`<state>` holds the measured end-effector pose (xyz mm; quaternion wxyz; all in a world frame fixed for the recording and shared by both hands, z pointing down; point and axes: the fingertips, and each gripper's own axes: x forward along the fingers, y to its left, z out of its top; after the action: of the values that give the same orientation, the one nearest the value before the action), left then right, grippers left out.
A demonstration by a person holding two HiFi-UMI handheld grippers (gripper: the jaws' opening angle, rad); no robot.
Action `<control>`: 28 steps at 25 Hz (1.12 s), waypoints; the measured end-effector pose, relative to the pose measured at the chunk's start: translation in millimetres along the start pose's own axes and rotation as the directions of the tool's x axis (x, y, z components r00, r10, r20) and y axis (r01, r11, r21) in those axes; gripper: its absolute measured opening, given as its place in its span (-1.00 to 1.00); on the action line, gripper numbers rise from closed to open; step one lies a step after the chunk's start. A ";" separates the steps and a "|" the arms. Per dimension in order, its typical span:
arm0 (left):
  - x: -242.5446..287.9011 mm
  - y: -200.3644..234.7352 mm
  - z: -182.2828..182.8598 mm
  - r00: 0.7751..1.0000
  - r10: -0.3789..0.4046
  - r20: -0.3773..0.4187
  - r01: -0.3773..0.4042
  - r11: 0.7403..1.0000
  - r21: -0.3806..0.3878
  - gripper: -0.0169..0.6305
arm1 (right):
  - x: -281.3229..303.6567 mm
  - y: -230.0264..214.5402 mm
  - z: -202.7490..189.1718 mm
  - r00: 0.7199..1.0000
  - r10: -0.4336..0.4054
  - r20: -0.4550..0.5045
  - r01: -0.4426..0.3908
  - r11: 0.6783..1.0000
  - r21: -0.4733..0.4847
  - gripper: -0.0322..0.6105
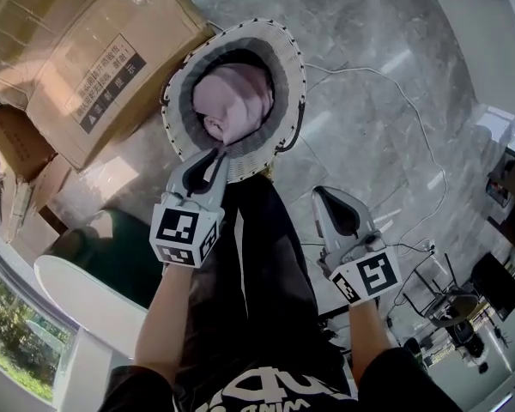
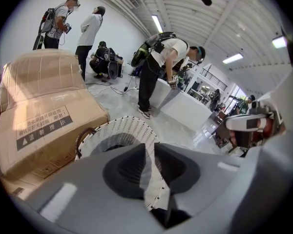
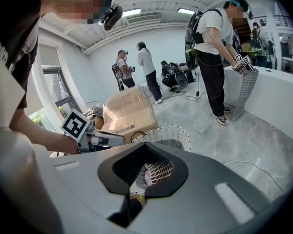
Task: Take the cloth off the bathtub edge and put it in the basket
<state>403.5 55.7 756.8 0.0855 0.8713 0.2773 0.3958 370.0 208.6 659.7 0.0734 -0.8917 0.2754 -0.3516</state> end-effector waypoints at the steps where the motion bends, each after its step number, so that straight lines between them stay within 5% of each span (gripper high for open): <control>1: -7.1 -3.1 2.5 1.000 0.000 0.002 0.000 1.000 -0.003 -0.79 | -3.0 4.2 2.1 1.000 0.006 -0.002 -0.006 1.000 -0.002 -0.87; 14: -108.7 -59.8 96.8 0.998 -0.045 0.048 0.043 0.998 0.036 -0.95 | -39.1 57.4 113.5 0.988 0.066 0.137 -0.059 0.997 -0.055 -0.87; 22: -168.5 -87.3 186.5 0.976 -0.103 0.190 0.082 0.990 0.115 -0.95 | -74.0 95.8 177.5 0.967 0.123 0.224 -0.090 0.985 -0.149 -0.87; 28: -207.8 -120.7 225.9 0.962 -0.153 0.225 0.096 0.965 0.246 -0.95 | -106.3 113.5 203.7 0.951 0.155 0.268 -0.099 0.973 -0.209 -0.87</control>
<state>409.2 57.5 427.0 0.0411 0.8977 0.3638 0.2452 392.2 158.5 409.3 0.0478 -0.9160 0.3518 -0.1868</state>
